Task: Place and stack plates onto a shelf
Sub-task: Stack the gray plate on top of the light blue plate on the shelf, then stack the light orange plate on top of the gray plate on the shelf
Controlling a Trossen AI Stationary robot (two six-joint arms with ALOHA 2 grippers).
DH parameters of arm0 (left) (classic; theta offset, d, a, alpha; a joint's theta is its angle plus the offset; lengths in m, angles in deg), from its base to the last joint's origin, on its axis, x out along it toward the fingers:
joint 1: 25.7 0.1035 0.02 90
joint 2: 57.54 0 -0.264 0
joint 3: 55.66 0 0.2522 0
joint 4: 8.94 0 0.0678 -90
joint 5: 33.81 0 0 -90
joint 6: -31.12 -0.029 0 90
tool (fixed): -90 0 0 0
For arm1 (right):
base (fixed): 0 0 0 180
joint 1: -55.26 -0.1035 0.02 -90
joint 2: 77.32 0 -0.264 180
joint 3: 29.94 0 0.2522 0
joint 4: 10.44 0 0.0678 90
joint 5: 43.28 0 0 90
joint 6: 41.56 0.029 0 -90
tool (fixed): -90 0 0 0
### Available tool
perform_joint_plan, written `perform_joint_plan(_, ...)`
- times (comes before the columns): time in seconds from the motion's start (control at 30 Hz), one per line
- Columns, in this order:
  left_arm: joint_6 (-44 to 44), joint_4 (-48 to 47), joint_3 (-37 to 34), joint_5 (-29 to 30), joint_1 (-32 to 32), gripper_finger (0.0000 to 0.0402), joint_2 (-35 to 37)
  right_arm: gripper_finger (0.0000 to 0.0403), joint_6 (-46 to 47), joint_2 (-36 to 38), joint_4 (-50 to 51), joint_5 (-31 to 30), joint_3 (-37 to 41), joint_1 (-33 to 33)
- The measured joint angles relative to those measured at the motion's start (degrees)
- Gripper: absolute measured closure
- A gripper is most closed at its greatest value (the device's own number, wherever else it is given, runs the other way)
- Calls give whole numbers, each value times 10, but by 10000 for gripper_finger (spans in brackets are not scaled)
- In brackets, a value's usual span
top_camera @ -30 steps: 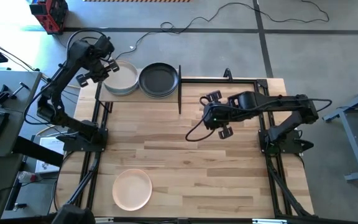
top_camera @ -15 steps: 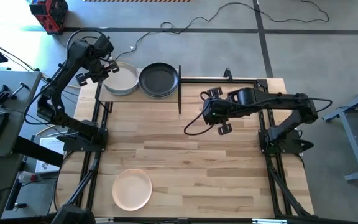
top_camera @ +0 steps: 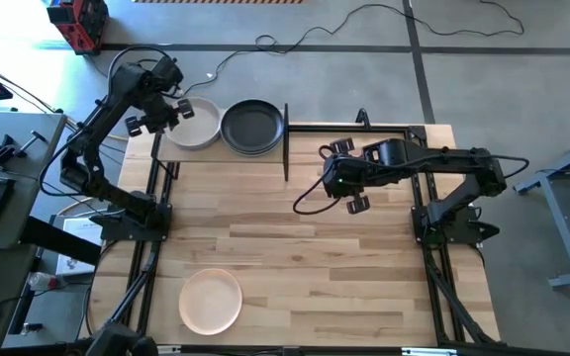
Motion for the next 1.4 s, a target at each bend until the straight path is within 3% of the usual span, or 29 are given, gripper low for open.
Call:
perform_joint_plan(0.37, -34, 0, 0, -39, -2, 306, -1, 277, 0, 0, 0, 19, 0, 0)
perform_joint_plan(0.67, -167, 0, 0, -107, -17, 315, 5, 277, 26, 0, 0, 30, 0, 0)
perform_joint_plan(0.93, -212, -1, 0, -112, -109, 316, 15, 277, 85, 0, 0, 30, 0, 0)
perform_joint_plan(1.23, -250, 0, 0, -171, -277, 316, 16, 277, 199, 0, 0, 65, 0, 0)
perform_joint_plan(1.4, -276, 0, 0, -173, -384, 316, 16, 277, 282, 0, 0, 96, 0, 0)
